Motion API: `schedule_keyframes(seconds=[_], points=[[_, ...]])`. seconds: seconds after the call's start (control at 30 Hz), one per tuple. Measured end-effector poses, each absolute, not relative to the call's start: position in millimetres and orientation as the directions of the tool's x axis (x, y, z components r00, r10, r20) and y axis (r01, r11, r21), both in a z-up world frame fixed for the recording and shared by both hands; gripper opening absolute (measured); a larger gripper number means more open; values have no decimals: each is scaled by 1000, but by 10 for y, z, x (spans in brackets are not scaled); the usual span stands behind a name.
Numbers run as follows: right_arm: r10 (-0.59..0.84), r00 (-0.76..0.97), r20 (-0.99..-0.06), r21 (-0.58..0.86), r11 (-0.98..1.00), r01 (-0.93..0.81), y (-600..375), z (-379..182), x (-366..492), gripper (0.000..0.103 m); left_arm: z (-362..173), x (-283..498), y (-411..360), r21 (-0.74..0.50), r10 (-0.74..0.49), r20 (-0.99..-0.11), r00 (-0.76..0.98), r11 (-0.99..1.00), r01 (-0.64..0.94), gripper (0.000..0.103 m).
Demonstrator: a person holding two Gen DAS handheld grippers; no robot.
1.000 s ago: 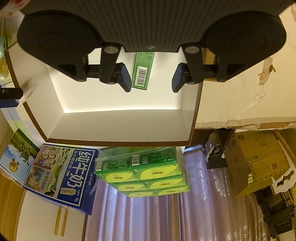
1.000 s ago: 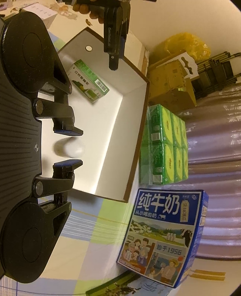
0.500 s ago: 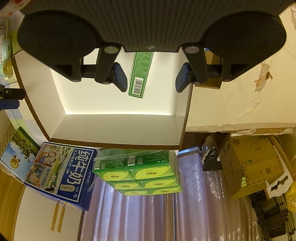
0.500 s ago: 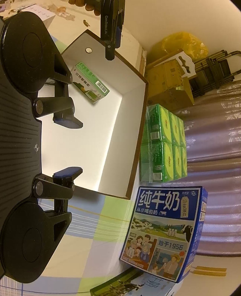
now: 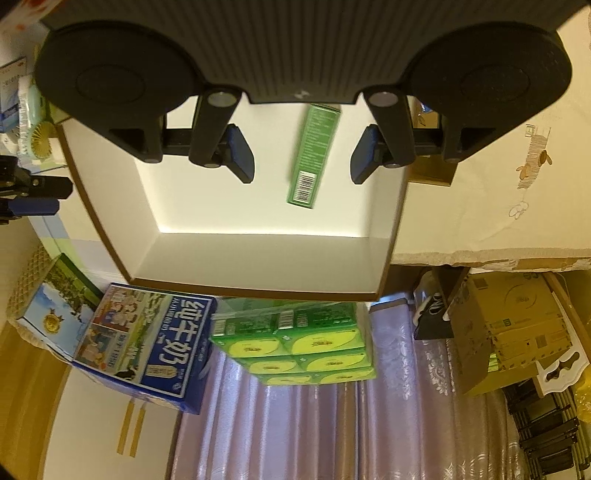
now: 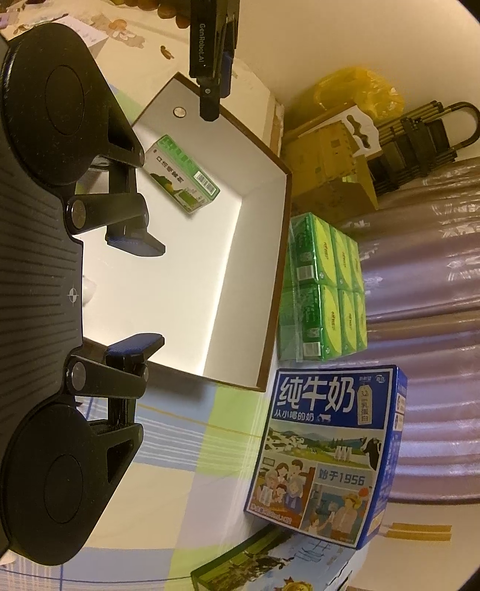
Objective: Organize rigid objects
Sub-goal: 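Open the left tool to drop the green box into the brown box, then move both tools back toward the remaining items on the table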
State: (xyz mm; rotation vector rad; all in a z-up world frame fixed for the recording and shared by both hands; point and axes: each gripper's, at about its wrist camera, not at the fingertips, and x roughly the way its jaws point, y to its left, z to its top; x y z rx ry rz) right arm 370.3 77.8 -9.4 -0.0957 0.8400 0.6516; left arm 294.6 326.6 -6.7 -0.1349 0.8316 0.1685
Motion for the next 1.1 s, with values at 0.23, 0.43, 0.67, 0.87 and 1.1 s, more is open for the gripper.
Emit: schedule_keyframes(seconds=[0.23,0.43,0.67,0.87,1.1], points=[[508,509,-695,181,809,-559,583,20,3456,43,62,2766,2952,-84,44,-728,685,985,-153,54],[501,532,-682,188,824,-535,336,107,3208,43,117,2601,2629,-114,-12,-718,695,988,-102,54],[478,558,-678,201,851,-486,-74,134,2870,43,72,2421,2196,-142,-82,-722,687,989,-31,54],[443,557,-702,213,877,-430,-443,86,2627,43,-29,2356,1808,-158,-146,-741,655,987,42,54],[392,564,-726,225,912,-344,-897,33,2459,43,-178,2360,1344,-176,-208,-758,618,978,113,53]])
